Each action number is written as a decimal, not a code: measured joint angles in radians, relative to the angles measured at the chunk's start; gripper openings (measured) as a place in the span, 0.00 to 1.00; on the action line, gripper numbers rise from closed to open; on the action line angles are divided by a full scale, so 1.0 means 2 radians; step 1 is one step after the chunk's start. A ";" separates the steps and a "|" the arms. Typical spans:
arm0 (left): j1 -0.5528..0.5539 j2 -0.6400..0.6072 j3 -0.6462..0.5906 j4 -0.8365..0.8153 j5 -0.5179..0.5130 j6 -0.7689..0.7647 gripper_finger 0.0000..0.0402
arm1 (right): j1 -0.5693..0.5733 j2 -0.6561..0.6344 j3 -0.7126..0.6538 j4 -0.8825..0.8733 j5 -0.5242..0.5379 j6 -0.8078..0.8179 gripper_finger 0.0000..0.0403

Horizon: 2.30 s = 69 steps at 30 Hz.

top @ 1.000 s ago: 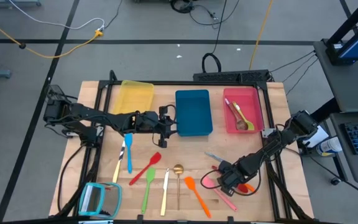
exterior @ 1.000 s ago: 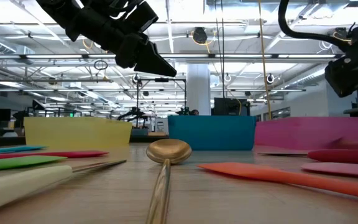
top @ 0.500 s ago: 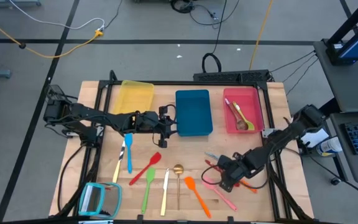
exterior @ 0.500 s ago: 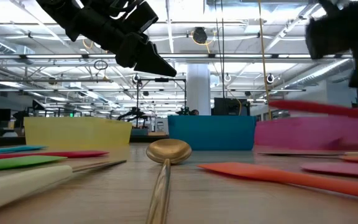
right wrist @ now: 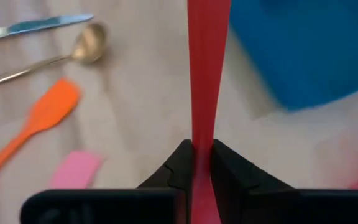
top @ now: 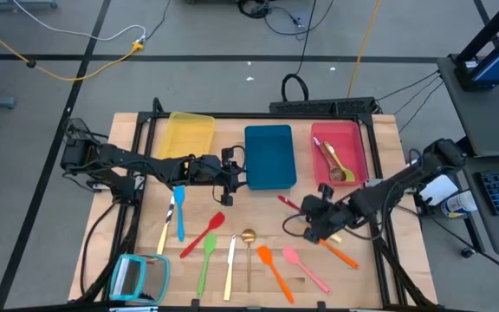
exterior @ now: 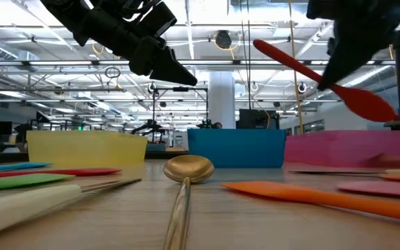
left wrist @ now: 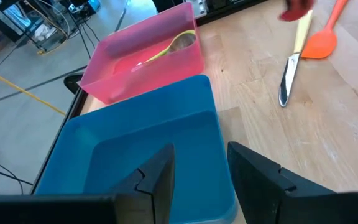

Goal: Pick & Place Kitchen Items
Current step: Put the red serving spoon into the red bin

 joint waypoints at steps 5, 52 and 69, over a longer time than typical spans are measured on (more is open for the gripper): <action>0.000 0.000 0.000 0.000 0.000 0.000 0.38 | -0.032 -0.011 0.000 -0.002 0.031 -0.062 0.09; 0.000 0.000 0.000 0.005 -0.001 0.003 0.38 | -0.423 -0.041 -0.136 -0.161 0.092 0.077 0.11; 0.000 0.000 0.000 0.005 -0.001 0.006 0.38 | -0.472 -0.041 -0.184 -0.074 0.054 0.042 0.28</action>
